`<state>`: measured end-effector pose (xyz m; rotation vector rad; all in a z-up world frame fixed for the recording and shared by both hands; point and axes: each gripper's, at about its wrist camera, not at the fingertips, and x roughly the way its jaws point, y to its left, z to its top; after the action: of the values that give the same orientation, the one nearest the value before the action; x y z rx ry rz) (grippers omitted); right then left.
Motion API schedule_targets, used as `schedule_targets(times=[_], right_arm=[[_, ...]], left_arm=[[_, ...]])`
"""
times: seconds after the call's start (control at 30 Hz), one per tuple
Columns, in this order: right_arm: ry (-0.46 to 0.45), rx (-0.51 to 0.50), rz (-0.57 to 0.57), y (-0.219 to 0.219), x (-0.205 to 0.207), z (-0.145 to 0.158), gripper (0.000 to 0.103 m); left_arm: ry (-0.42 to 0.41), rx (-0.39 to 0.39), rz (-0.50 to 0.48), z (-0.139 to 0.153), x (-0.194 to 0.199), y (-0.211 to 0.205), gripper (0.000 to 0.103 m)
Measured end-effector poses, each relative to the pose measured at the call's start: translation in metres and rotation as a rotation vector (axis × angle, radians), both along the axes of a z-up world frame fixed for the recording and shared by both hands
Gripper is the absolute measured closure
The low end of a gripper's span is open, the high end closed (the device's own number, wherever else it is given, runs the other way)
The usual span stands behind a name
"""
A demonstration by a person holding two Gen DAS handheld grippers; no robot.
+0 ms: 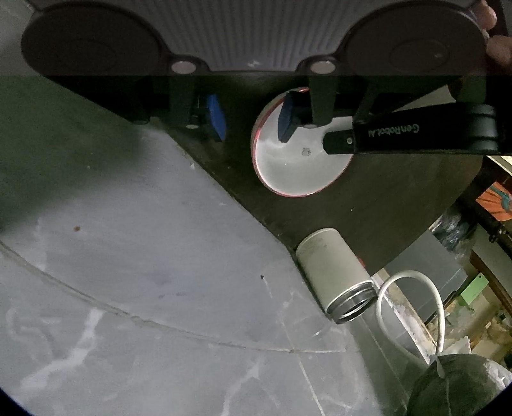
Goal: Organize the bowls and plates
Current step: 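Move both tools to the second red-rimmed white bowl and close on its rim, then lift the second white bowl and carry it over the first white bowl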
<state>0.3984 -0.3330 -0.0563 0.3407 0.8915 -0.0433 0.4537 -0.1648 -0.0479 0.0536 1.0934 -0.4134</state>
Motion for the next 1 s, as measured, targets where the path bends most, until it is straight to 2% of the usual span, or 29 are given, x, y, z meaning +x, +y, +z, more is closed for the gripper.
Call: schedule_targets(times=[0.1, 0.23, 0.37, 0.47, 0.6, 1.0], right_arm=[[0.01, 0.005, 0.009, 0.002, 0.002, -0.002, 0.061], [0.017, 0.033, 0.008, 0.002, 0.003, -0.005, 0.07], [0.004, 0.022, 0.025, 0.006, 0.004, -0.004, 0.082], [0.001, -0.015, 0.038, 0.012, 0.001, -0.002, 0.083], [-0.023, -0.003, 0.032, 0.01, -0.005, 0.003, 0.087], [-0.185, -0.032, 0.069, 0.02, -0.034, 0.047, 0.088]], left_arm=[[0.013, -0.015, 0.0, 0.0, -0.001, 0.0, 0.085], [0.028, -0.026, -0.007, -0.001, -0.004, -0.003, 0.092], [0.027, -0.026, -0.001, 0.0, -0.007, -0.005, 0.093], [0.029, -0.035, 0.008, 0.001, -0.011, -0.004, 0.093], [0.018, -0.056, 0.025, 0.005, -0.015, 0.0, 0.094], [-0.156, -0.125, 0.101, 0.057, -0.05, 0.018, 0.096]])
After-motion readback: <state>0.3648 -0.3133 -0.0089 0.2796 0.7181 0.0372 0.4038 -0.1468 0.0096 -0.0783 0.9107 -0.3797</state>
